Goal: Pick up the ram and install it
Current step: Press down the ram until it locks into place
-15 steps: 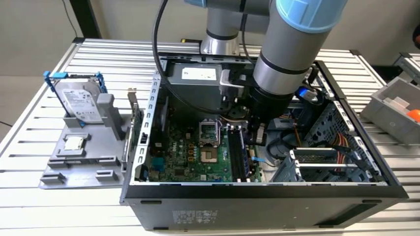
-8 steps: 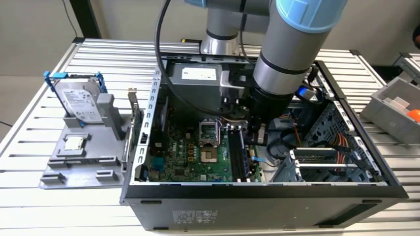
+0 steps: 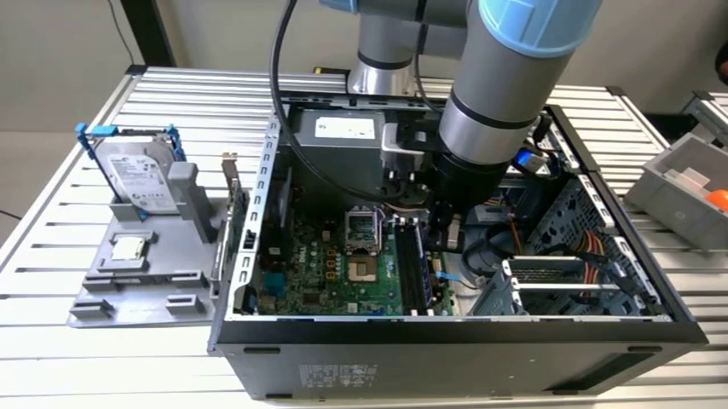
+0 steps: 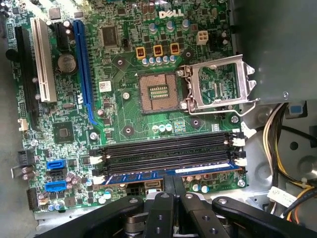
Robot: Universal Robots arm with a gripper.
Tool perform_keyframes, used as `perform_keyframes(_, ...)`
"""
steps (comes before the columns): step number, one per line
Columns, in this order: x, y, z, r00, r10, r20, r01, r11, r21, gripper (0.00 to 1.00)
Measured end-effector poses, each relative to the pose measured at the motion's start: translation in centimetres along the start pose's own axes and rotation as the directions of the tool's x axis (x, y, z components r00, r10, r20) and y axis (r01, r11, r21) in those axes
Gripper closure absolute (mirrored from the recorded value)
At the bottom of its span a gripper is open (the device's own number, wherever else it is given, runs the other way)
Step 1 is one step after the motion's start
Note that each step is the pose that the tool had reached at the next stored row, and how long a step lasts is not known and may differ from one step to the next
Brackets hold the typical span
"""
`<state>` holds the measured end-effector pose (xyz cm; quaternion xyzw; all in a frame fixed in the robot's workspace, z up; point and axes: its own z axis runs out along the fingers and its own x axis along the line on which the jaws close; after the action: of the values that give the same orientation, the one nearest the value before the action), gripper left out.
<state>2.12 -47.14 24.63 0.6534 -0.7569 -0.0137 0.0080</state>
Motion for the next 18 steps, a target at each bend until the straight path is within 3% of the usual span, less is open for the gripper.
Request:
perform_keyframes(8,0.04,0.19,1.07,0.9995,-0.031,-0.0008,0.031,0.9995,-0.0001,1.0)
perform_keyframes(13,0.04,0.19,1.12,0.9995,-0.032,-0.0011,0.032,0.9995,-0.0002,1.0)
perform_keyframes(18,0.04,0.17,1.88,0.9995,-0.032,-0.0007,0.032,0.9995,-0.0001,1.0)
